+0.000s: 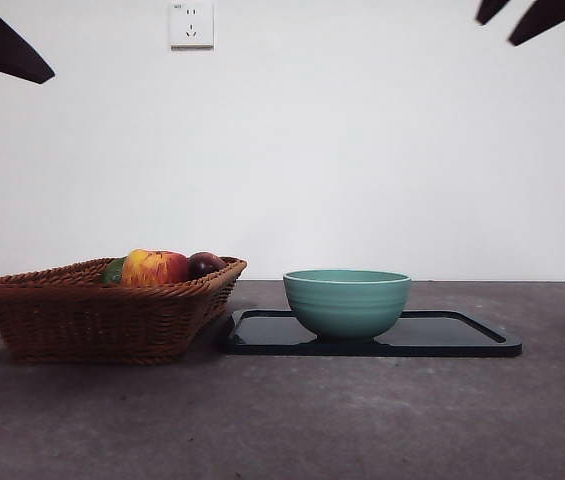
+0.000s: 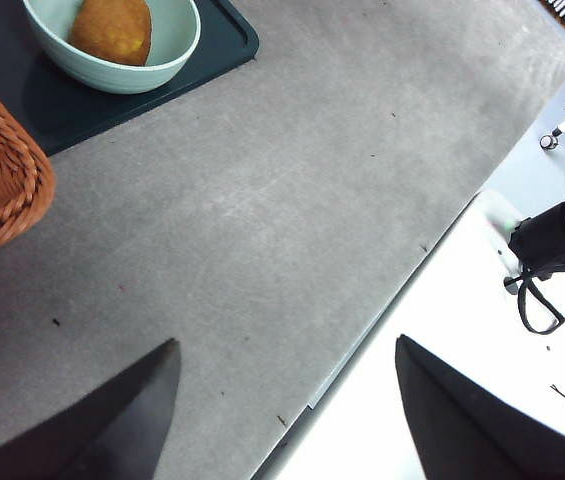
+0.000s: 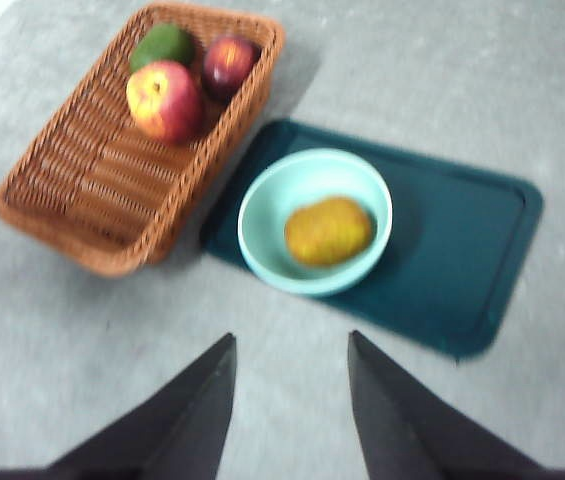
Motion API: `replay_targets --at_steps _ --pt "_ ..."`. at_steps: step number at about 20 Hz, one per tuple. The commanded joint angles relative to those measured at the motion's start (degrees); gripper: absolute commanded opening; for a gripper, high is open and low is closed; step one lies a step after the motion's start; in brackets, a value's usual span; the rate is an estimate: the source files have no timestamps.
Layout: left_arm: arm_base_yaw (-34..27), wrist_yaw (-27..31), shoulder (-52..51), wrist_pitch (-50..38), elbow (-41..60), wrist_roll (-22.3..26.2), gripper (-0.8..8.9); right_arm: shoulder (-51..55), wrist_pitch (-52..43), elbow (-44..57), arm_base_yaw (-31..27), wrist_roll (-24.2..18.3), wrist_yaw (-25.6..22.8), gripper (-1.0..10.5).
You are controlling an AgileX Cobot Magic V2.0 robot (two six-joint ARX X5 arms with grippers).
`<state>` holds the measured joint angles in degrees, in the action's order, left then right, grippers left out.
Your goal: Pick up the wifruite, put it on the bowl, pick up the plate, put it on desk
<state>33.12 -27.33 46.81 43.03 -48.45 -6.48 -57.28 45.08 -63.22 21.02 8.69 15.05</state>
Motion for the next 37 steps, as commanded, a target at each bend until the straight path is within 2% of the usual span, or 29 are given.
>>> replay_targets --at_steps 1,6,12,28,33,37 --pt "0.3 -0.2 0.2 -0.8 -0.4 1.1 3.44 3.0 0.6 2.4 0.9 -1.7 1.1 1.8" --pt "0.3 -0.2 0.2 -0.8 -0.4 1.1 3.44 10.1 1.6 9.9 2.2 -1.9 7.5 1.8" --pt "0.3 -0.2 0.2 -0.8 -0.4 1.1 3.44 13.6 2.6 15.1 3.3 -2.1 10.6 1.8" --pt "0.3 -0.2 0.2 -0.9 -0.4 1.1 3.43 13.6 2.8 15.2 3.3 -2.3 10.7 1.8" --pt "0.3 -0.2 1.2 -10.2 -1.4 0.3 3.43 13.6 2.8 15.2 3.3 -2.3 10.7 1.8" --pt "0.3 0.9 9.4 -12.7 -7.0 0.1 3.44 13.6 2.8 15.2 3.3 -2.3 10.7 1.8"
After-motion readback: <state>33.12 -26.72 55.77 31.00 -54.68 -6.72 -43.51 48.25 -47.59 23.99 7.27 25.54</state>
